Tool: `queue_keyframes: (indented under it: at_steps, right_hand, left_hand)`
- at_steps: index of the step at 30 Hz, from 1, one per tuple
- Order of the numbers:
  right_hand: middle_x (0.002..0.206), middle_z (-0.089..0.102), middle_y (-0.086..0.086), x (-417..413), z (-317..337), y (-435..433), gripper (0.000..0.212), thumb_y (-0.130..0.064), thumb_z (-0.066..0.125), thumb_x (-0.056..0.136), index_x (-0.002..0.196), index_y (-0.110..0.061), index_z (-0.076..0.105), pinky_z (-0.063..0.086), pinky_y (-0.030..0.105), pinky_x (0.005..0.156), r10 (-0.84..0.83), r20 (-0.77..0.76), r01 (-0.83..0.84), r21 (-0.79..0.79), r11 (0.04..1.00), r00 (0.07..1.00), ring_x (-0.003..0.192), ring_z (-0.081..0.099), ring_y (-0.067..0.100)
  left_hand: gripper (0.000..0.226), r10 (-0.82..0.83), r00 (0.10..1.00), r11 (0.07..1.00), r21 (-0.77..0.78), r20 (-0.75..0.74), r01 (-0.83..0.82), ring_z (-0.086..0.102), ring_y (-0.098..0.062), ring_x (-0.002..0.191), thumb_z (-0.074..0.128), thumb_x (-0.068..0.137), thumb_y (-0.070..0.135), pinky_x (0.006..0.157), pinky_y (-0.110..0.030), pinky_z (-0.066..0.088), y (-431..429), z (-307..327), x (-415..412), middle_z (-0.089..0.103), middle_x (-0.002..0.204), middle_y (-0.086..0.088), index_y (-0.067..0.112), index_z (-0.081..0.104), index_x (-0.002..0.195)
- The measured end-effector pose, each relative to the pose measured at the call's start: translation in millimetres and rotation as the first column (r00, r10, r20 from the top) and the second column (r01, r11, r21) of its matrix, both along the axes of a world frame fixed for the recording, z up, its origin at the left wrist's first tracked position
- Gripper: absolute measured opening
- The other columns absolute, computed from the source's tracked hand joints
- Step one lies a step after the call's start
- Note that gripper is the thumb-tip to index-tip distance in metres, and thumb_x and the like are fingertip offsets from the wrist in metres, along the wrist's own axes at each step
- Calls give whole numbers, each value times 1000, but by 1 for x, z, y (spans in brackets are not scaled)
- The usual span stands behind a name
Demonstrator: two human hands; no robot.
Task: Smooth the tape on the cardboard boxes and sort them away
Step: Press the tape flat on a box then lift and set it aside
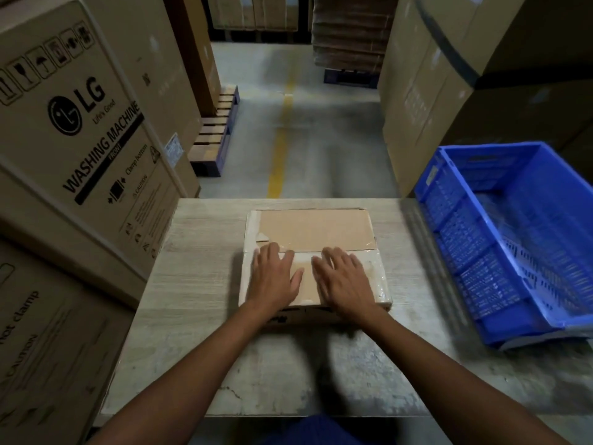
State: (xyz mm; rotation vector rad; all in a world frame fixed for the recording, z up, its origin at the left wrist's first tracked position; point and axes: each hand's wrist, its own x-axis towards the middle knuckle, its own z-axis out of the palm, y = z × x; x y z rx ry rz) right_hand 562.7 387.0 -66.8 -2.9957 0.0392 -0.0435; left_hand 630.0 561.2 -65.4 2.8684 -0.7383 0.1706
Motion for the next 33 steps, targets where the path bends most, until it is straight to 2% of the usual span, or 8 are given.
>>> queue_keyframes:
  at_steps: [4, 9, 12, 14, 17, 24, 29, 33]
  right_hand:
    - [140, 57, 12, 3, -4, 1, 46, -38, 34, 100, 136, -19, 57, 42, 49, 108, 39, 16, -39, 5, 999, 999, 131, 51, 35]
    - [113, 61, 8, 24, 12, 5, 33, -46, 48, 98, 112, -20, 61, 47, 41, 77, 49, 33, -45, -102, 994, 998, 99, 57, 30]
    - [139, 50, 12, 35, 16, 2, 48, -55, 36, 101, 135, -25, 52, 42, 50, 97, 3, -46, -7, -98, 995, 999, 126, 49, 36]
    - [166, 16, 12, 38, 13, -2, 64, -62, 19, 101, 157, -30, 26, 19, 59, 118, 20, -138, -27, -51, 998, 990, 153, 16, 36]
    - [169, -8, 8, 35, 5, -4, 69, -67, 4, 99, 160, -35, 4, 1, 59, 122, 24, -203, -24, 2, 1000, 979, 155, -8, 30]
    - [136, 46, 13, 75, 30, -17, 65, -74, 28, 92, 136, -27, 42, 36, 50, 103, 92, -131, -114, -172, 979, 987, 124, 45, 33]
    - [168, -14, 8, 62, 5, -20, 74, -75, 7, 95, 159, -39, -1, -6, 59, 122, 36, -169, -39, -15, 999, 985, 154, -17, 29]
    - [168, -11, 6, 75, 11, -29, 75, -76, 8, 94, 159, -39, -1, -5, 59, 122, 66, -204, -71, -16, 997, 977, 155, -13, 29]
  left_hand:
    - [36, -115, 993, 993, -29, -12, 115, 51, -31, 104, 45, 90, 44, 96, -45, 43, 0, -4, 3, 55, 110, -11, 19, 61, 111]
    - [23, -123, 992, 992, -37, -2, 123, 50, -28, 96, 54, 94, 38, 81, -41, 43, -8, 11, 20, 53, 101, -8, 17, 59, 101]
    - [35, -155, 987, 988, -36, -40, 153, 49, -32, 119, 50, 96, 43, 97, -41, 43, -7, 7, 30, 54, 127, -10, 18, 59, 120]
    - [57, -136, 976, 990, 11, -170, 140, 17, -35, 151, 37, 100, 52, 121, -47, 20, -7, 1, 35, 22, 163, -10, 26, 37, 151]
    - [66, -92, 966, 990, 82, -241, 114, -10, -28, 154, 25, 102, 59, 124, -49, 0, -8, -5, 40, -6, 168, -7, 31, 10, 160]
    - [42, -88, 996, 994, 70, -9, 88, 45, -22, 109, 34, 97, 52, 94, -39, 40, -16, 14, 72, 54, 123, -3, 23, 55, 120]
    - [69, 30, 982, 992, 126, -187, -6, 3, -29, 154, 24, 98, 67, 122, -54, 4, -20, -4, 73, 10, 166, -9, 32, 19, 157]
    - [70, -13, 981, 994, 104, -195, 34, 7, -27, 153, 28, 96, 69, 123, -52, 6, -15, 2, 84, 12, 167, -5, 34, 22, 157]
